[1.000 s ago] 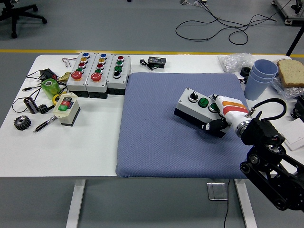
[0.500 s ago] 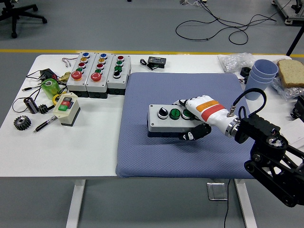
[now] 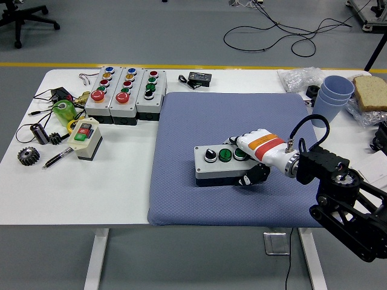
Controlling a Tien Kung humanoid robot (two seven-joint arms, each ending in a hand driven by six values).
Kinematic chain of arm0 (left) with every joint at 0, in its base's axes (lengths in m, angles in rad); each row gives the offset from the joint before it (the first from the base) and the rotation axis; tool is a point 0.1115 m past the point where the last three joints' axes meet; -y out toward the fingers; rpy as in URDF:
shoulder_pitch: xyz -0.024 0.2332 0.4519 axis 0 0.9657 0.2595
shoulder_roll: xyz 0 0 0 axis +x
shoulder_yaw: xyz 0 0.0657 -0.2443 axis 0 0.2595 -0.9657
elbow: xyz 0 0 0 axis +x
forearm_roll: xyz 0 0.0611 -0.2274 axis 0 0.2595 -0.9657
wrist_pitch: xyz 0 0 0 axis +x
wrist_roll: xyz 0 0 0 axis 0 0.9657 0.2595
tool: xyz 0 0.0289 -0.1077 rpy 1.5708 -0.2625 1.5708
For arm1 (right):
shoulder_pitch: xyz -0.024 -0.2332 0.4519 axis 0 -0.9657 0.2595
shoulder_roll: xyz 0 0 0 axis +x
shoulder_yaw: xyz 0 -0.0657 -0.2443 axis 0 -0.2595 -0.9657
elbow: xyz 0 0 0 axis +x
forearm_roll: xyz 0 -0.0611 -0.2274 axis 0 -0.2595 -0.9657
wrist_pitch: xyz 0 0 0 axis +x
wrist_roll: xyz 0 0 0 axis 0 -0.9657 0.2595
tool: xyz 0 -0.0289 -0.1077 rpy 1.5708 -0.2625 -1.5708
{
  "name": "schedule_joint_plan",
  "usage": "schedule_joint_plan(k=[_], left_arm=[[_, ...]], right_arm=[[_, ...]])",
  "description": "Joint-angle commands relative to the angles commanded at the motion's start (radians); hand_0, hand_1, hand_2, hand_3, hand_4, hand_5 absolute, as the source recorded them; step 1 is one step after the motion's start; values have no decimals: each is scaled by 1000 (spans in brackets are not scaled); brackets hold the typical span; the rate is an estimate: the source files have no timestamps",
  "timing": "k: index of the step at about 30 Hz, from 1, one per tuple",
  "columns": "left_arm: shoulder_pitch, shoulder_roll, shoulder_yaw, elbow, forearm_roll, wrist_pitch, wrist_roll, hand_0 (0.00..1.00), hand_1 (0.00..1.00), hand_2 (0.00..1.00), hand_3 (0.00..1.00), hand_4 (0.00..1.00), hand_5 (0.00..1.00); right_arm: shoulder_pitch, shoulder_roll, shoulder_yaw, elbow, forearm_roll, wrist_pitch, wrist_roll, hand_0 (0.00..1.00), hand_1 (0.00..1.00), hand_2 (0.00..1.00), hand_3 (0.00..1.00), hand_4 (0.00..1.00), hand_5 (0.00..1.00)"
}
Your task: Pick up the button,place it on the desk,press the button,press the button
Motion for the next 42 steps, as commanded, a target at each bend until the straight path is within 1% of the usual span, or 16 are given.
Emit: schedule_joint_plan(k=[1, 6, 7, 10, 12, 13, 18, 19, 24, 25, 30, 31, 36, 37, 42], left_arm=[[0, 0, -1, 0, 1, 0, 0, 602, 633, 678, 548, 361, 697], [0, 0, 0, 0, 0, 0, 0, 602, 633, 678, 548, 361, 697], [0, 0, -1, 0, 0, 0, 0, 602, 633, 678, 548, 361, 697], [0, 0, -3, 0, 2, 0, 1, 602, 633, 678, 548, 361, 697], [0, 0, -3, 0, 3, -1, 1, 602, 633, 678, 548, 361, 697], [0, 0, -4, 0, 4, -1, 1, 602, 633, 678, 547, 361, 697], [1, 0, -4, 0, 3, -1, 1, 602, 633, 678, 547, 361, 697], [1, 0, -6, 0, 5, -1, 2, 603, 633, 678, 547, 360, 697], [1, 0, -7, 0, 7, -1, 2, 603, 633, 678, 547, 360, 697], [1, 0, -8, 0, 9, -1, 2, 603, 633, 678, 547, 360, 696], [1, 0, -11, 0, 13, -2, 3, 603, 633, 678, 547, 360, 696], [2, 0, -12, 0, 16, -2, 3, 602, 633, 678, 547, 360, 695], [3, 0, -15, 0, 22, -3, 4, 602, 633, 678, 547, 360, 695], [4, 0, -16, 0, 24, -4, 4, 601, 632, 679, 546, 362, 697], [6, 0, -20, 0, 31, -5, 5, 601, 632, 679, 546, 362, 697]], right_arm=[[-3, 0, 4, 0, -1, 7, -5, 86, 69, 354, 474, 574, 2], [-12, -1, 14, 2, 0, 21, -18, 86, 69, 354, 474, 574, 2], [-14, -2, 16, 3, 0, 26, -20, 104, 88, 379, 490, 589, 2], [-19, -2, 20, 5, -9, 45, -28, 104, 88, 379, 490, 589, 2], [-21, -2, 23, 4, -18, 46, -25, 104, 88, 379, 490, 589, 2], [-22, -2, 24, 4, -24, 46, -22, 134, 127, 409, 507, 700, 22], [-28, -3, 33, 7, -63, 47, -14, 134, 127, 409, 507, 700, 22], [-30, -3, 36, 8, -68, 47, -15, 248, 214, 462, 538, 856, 126], [-38, -2, 43, 20, -71, 48, -36, 248, 214, 462, 538, 856, 126], [-39, -1, 44, 22, -72, 49, -39, 415, 344, 563, 642, 908, 171], [-50, 1, 58, 34, -64, 63, -59, 415, 344, 563, 642, 908, 171], [-53, 1, 61, 34, -62, 66, -59, 641, 488, 688, 740, 928, 193], [-57, 0, 63, 33, -51, 61, -52, 641, 488, 688, 740, 928, 193], [-58, 0, 63, 33, -49, 59, -52, 697, 591, 724, 791, 949, 217], [-63, -1, 66, 34, -38, 55, -53, 697, 591, 724, 791, 949, 217]])
